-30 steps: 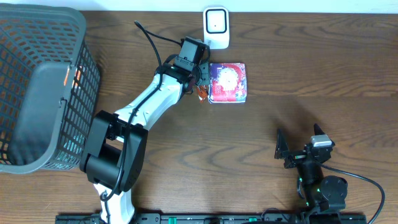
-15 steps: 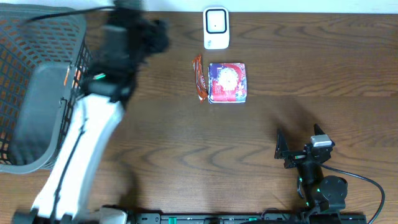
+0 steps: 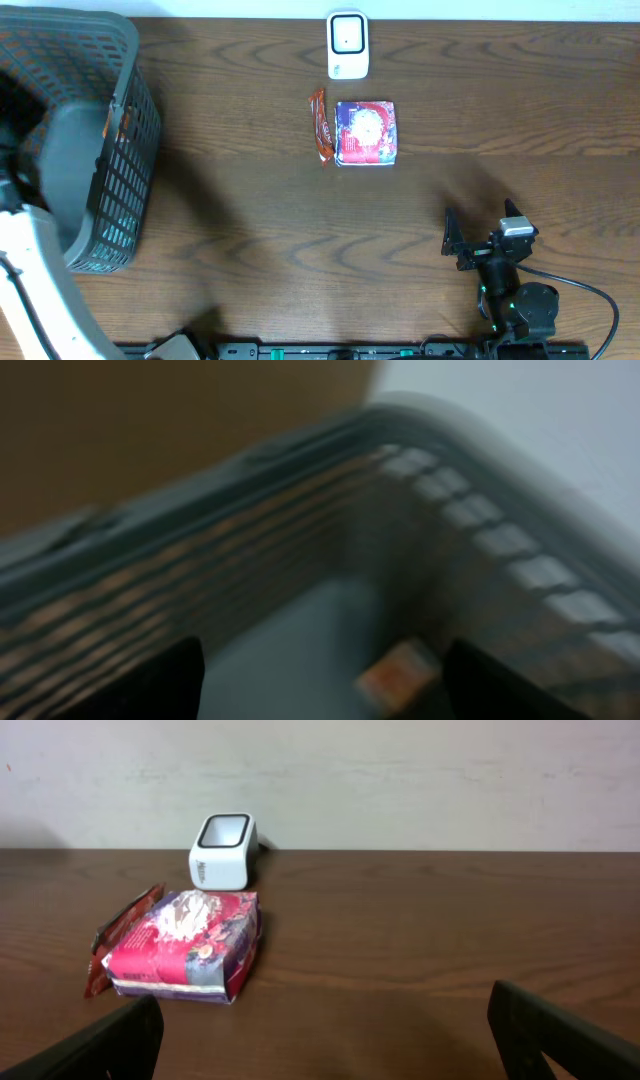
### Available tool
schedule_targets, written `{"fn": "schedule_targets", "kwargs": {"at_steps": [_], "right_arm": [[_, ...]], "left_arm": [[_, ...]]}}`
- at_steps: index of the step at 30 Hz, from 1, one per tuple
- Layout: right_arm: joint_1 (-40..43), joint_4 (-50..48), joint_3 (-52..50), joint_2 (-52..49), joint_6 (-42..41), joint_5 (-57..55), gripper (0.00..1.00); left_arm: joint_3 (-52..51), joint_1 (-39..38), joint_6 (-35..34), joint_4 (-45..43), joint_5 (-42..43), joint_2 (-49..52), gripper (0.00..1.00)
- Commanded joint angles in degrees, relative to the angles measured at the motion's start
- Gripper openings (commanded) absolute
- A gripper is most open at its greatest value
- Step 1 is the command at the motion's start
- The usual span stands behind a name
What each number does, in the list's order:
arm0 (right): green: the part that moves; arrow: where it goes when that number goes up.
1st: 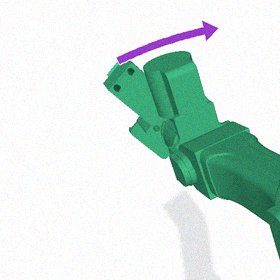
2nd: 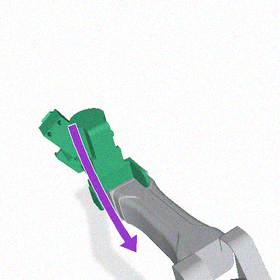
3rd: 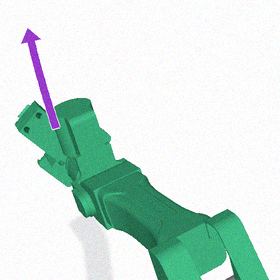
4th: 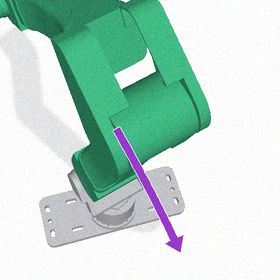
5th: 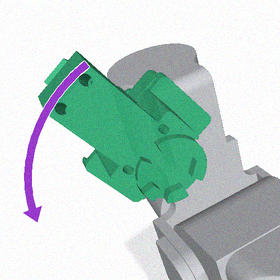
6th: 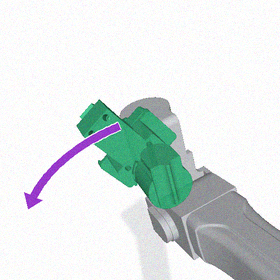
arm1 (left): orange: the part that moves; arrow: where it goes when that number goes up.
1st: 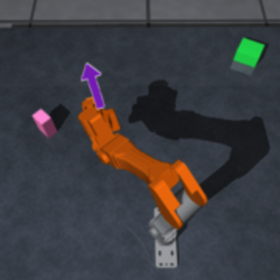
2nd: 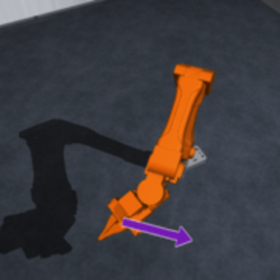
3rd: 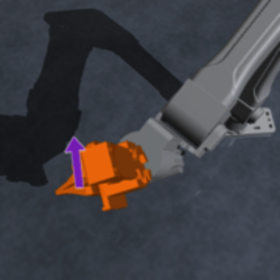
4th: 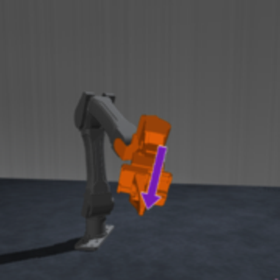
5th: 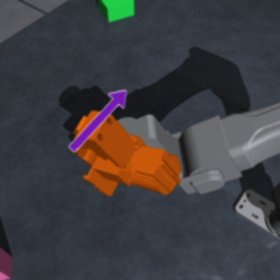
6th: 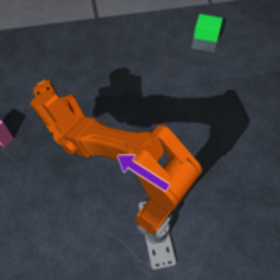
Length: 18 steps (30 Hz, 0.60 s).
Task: Scan the item barcode
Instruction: 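Reach the left gripper into the basket and grasp the green wipes pack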
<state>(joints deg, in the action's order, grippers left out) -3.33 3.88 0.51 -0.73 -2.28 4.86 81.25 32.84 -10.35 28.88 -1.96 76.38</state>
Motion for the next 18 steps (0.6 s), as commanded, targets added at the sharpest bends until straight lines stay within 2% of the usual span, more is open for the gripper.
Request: {"fn": "schedule_targets", "kwargs": {"at_steps": [1,5,12,18], "right_arm": [[0.28,0.15,-0.20,0.13,0.66,-0.24,0.99],[0.28,0.15,-0.20,0.13,0.66,-0.24,0.99],[0.28,0.15,-0.20,0.13,0.66,-0.24,0.99],[0.28,0.15,-0.20,0.13,0.66,-0.24,0.99]], "left_arm": [[0.13,7.80,1.75,6.08,-1.09,4.42,0.77],[-1.09,10.95,1.75,12.44,-1.07,10.03,0.76],[-1.27,11.06,1.84,21.31,-0.66,19.43,0.76],[-1.27,11.06,6.56,25.53,10.58,23.30,0.76]]}}
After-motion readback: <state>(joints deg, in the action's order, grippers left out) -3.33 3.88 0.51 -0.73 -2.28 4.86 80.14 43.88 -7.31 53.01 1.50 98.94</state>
